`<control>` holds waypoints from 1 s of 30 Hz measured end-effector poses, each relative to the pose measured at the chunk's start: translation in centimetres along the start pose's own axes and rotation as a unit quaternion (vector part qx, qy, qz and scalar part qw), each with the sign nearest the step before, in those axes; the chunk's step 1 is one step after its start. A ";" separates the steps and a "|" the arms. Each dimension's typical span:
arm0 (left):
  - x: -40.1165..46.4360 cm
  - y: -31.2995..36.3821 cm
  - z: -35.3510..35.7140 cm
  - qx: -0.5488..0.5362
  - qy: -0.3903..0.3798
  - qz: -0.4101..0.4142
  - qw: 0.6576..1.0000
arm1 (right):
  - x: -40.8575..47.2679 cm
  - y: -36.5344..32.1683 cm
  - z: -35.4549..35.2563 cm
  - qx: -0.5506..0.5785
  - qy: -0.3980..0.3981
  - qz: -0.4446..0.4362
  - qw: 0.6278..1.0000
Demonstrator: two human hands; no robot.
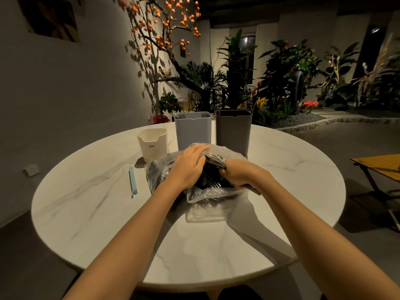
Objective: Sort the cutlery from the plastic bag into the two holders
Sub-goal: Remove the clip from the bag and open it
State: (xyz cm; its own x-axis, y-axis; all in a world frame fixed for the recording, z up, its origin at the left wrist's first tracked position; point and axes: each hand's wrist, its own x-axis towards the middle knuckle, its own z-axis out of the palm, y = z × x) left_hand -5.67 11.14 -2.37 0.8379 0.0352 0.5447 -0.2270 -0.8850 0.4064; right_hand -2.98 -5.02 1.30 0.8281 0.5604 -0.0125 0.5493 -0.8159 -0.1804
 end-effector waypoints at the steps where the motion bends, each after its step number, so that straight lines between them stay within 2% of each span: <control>1: 0.1 0.0 0.0 0.013 0.005 -0.001 1.000 | -0.1 0.2 -0.1 0.011 -0.007 -0.006 1.000; 10: 1.0 -0.4 0.0 0.033 0.003 -0.087 0.996 | -0.8 2.2 -0.8 0.067 -0.034 -0.059 0.995; 14: 1.6 -0.3 0.0 -0.027 -0.047 -0.144 0.988 | -0.5 2.4 -0.9 0.061 -0.039 -0.059 0.996; 17: 1.8 -0.1 -0.1 -0.021 -0.085 -0.144 0.986 | -0.2 1.7 -1.2 0.045 -0.050 -0.034 0.997; 20: 1.7 0.0 0.2 0.003 -0.081 -0.127 0.989 | 0.9 0.8 -1.1 0.015 -0.062 0.002 0.998; 26: 1.3 -0.3 0.3 -0.035 -0.069 -0.115 0.990 | 2.5 -1.4 0.2 -0.018 0.011 0.082 0.996; 30: 1.1 -0.5 0.1 -0.059 -0.043 -0.126 0.989 | 1.3 -1.6 1.0 -0.065 0.072 0.065 0.993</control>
State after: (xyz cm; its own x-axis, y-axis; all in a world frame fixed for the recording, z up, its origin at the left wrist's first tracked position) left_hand -4.54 11.55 -2.06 0.9132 0.2045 0.3524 -0.0571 -0.7921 0.6077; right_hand -2.90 -2.89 0.59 0.8952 0.4308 0.1145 0.4388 -0.8968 -0.0570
